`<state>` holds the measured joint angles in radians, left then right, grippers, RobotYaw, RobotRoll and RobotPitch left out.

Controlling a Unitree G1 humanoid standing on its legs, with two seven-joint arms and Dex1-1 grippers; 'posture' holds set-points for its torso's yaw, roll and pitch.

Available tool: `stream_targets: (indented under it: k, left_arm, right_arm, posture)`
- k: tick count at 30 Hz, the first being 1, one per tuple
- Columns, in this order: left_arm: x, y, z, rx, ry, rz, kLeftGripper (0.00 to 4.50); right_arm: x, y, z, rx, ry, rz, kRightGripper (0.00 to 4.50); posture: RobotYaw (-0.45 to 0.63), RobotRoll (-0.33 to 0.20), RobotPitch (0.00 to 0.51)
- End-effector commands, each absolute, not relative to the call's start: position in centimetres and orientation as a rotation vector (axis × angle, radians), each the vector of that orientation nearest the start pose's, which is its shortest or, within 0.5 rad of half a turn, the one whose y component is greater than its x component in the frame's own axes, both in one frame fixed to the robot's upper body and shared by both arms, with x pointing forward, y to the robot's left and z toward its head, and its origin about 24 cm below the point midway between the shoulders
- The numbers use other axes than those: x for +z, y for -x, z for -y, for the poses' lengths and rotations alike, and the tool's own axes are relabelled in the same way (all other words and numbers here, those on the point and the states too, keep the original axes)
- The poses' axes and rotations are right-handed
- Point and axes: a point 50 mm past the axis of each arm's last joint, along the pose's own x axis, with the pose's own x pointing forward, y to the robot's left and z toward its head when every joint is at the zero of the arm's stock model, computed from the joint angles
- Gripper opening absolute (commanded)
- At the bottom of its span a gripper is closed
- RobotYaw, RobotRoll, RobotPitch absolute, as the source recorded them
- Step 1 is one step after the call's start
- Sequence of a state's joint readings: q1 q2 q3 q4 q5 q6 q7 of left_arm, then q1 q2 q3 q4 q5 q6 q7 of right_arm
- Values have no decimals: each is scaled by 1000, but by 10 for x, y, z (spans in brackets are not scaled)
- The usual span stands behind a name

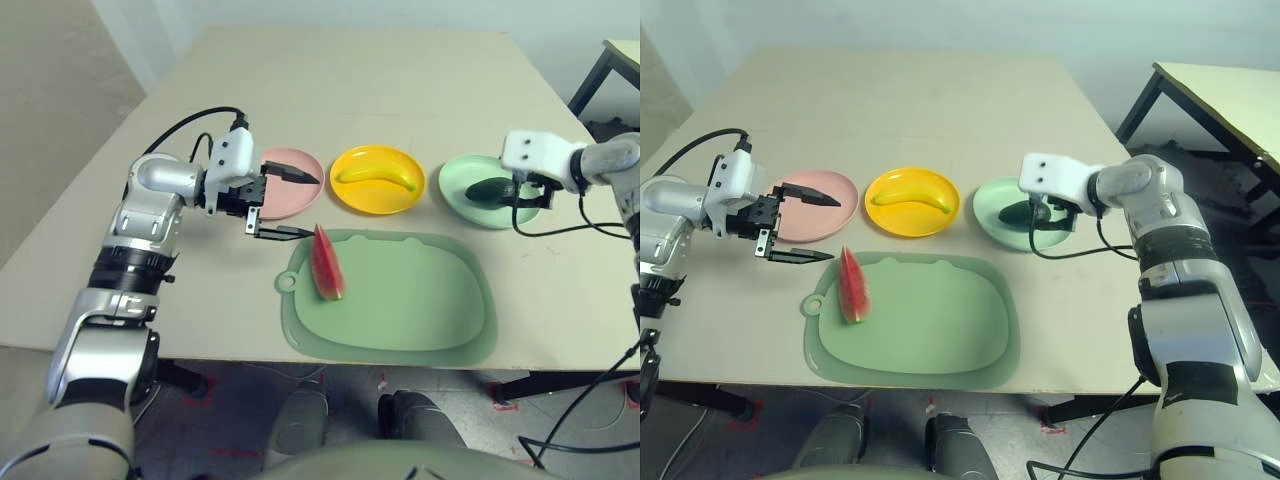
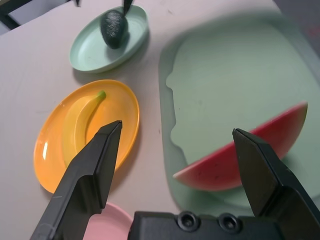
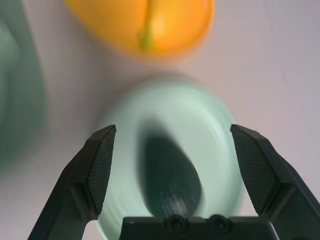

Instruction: Place the fruits into color-matched plates.

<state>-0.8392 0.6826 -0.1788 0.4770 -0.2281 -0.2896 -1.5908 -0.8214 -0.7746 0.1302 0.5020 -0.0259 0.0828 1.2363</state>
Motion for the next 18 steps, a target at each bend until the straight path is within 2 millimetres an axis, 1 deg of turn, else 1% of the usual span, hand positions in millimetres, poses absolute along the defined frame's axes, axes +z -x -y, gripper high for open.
stream_targets:
  k: [1, 5, 7, 10, 13, 15, 18]
  left_arm:
    - [203, -329, -176, -1628, -1000, 74, 4500]
    - [207, -333, -163, -1704, -1121, 67, 4500]
    - [209, -334, -159, -1737, -1168, 66, 4500]
    - [208, -335, -153, -1781, -1225, 59, 4500]
    - [208, -336, -148, -1810, -1258, 66, 4500]
    - [209, -336, -146, -1823, -1277, 72, 4500]
    - [210, -336, -144, -1841, -1306, 79, 4500]
  right_arm:
    - [208, -317, 213, 1115, 505, -211, 4471]
    - [194, -286, 204, 1178, 370, -234, 4471]
    - [188, -275, 198, 1188, 270, -220, 4471]
    - [178, -258, 183, 1207, 99, -177, 4471]
    - [159, -236, 176, 1243, 64, -183, 4471]
    - [145, -226, 178, 1227, 57, -178, 4471]
    - [130, -218, 185, 1157, 41, -122, 4471]
  posture:
    - [205, 0, 76]
    - [199, 0, 75]
    - [189, 0, 77]
    - [184, 0, 81]
    - [180, 0, 86]
    - [181, 0, 87]
    - [184, 0, 88]
